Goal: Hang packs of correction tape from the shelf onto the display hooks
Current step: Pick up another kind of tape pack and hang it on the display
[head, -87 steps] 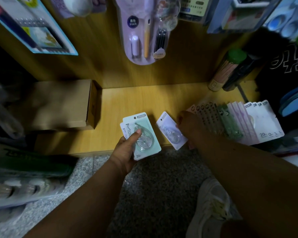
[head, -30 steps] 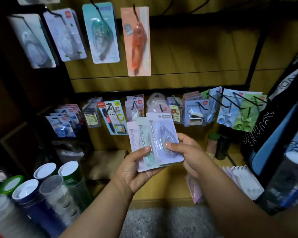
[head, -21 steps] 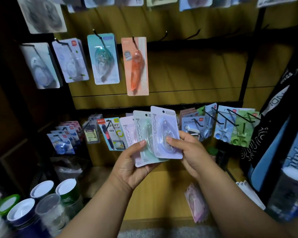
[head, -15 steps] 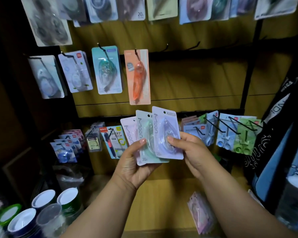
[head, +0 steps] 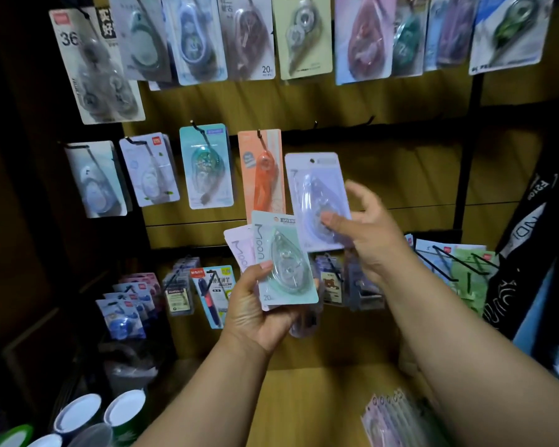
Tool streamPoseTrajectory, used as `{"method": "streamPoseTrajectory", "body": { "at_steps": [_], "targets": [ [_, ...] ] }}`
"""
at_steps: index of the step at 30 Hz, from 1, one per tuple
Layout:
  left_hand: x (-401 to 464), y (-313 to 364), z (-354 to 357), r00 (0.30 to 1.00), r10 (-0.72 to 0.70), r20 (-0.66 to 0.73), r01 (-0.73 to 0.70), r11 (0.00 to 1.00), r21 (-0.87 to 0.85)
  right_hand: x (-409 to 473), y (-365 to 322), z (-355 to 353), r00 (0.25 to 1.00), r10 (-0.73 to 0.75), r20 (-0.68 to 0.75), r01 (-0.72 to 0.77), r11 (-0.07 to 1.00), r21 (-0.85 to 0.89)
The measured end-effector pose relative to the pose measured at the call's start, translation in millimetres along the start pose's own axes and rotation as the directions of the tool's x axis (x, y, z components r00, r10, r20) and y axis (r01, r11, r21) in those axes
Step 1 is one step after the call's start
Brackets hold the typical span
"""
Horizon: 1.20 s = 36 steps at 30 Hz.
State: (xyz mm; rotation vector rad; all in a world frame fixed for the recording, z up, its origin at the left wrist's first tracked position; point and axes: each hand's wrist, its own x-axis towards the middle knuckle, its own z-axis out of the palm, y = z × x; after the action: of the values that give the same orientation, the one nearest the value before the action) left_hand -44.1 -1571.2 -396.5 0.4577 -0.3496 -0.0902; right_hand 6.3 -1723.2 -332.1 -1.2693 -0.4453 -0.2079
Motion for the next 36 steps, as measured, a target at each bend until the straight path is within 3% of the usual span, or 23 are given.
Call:
{"method": "streamPoseTrajectory", "body": {
  "at_steps": [6, 20, 30, 34, 36],
  "targets": [
    [6, 9, -3, 0.998, 0.060, 0.017, -0.061, 0.998, 0.030, 39, -27, 5, 0.968, -0.245, -0.050, 0.235, 0.960, -0.155],
    [7, 14, -9, 0.996, 0.081, 0.034, -0.082, 0.996, 0.026, 65, -23, 19, 0.957, -0.264, -0.117, 0.218, 0.928, -0.303],
    [11, 16, -8, 0.997, 0.080, 0.019, -0.081, 0.996, 0.022, 87, -16, 21, 0.991, -0.112, -0.070, 0.073, 0.906, -0.416],
    [13, 17, -4, 0.997, 0.075, 0.013, -0.075, 0.997, 0.013, 70, -12, 22, 0.991, -0.062, -0.122, -0.031, 0.768, -0.640],
    [15, 17, -1, 0.997, 0.073, 0.013, -0.073, 0.997, 0.008, 46, -8, 26, 0.993, 0.033, -0.113, -0.100, 0.740, -0.666]
  ]
}}
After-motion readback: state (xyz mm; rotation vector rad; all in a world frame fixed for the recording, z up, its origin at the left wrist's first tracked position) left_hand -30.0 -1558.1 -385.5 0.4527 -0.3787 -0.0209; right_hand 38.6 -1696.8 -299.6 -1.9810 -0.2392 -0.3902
